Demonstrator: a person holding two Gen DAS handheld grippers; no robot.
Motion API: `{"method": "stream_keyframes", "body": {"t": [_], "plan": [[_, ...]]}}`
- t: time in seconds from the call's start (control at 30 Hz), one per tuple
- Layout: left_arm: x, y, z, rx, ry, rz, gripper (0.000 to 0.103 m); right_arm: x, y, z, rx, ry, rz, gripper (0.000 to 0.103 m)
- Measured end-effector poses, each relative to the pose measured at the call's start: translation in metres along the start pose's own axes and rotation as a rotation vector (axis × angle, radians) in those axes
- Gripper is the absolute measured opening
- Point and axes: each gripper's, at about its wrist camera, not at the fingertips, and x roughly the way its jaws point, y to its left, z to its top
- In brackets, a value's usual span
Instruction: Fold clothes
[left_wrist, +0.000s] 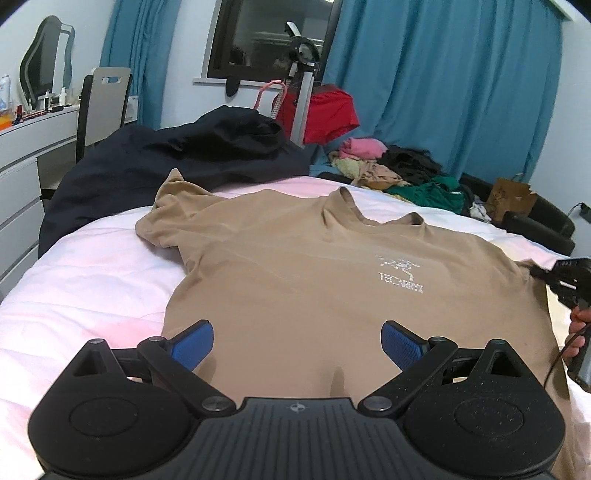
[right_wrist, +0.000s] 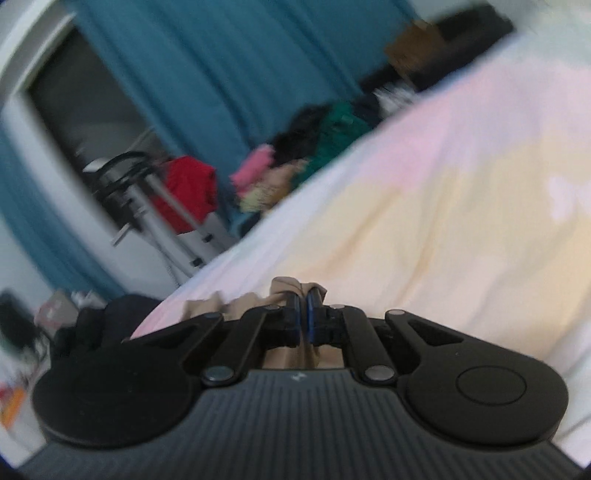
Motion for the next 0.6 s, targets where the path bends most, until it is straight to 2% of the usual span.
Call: {"method": "stream_keyframes", "body": {"t": [0.1, 0.17, 0.27, 0.33, 0.37, 0.4, 0.47, 0.53, 0.6], "plan": [[-0.003, 0.001, 0.001, -0.009, -0.008, -0.006, 0.098, 0.000, 0.036, -0.018, -0.188, 0.035, 0.115, 0.007], [-0.005, 0.003, 0.002, -0.015, -0.016, -0.008, 0.098, 0.006, 0.059, -0.037, -0.287, 0.085, 0.159, 0.007], [-0.010, 0.007, 0.003, -0.026, -0.031, 0.003, 0.098, 0.023, 0.083, -0.073, -0.359, 0.190, 0.195, 0.009], [-0.012, 0.009, 0.004, -0.037, -0.031, 0.003, 0.098, 0.029, 0.089, -0.089, -0.377, 0.233, 0.207, 0.015], [-0.012, 0.011, 0.004, -0.043, -0.030, 0.004, 0.098, 0.029, 0.088, -0.093, -0.365, 0.253, 0.226, 0.031], [-0.012, 0.012, 0.004, -0.048, -0.030, 0.004, 0.098, 0.029, 0.085, -0.093, -0.334, 0.266, 0.265, 0.059], [-0.012, 0.013, 0.005, -0.055, -0.028, 0.000, 0.098, 0.018, 0.078, -0.090, -0.246, 0.271, 0.358, 0.083], [-0.013, 0.012, 0.005, -0.057, -0.028, -0.006, 0.098, 0.005, 0.071, -0.082, -0.169, 0.245, 0.419, 0.084], [-0.013, 0.011, 0.004, -0.052, -0.027, -0.009, 0.098, -0.005, 0.059, -0.067, -0.074, 0.171, 0.448, 0.084]]}}
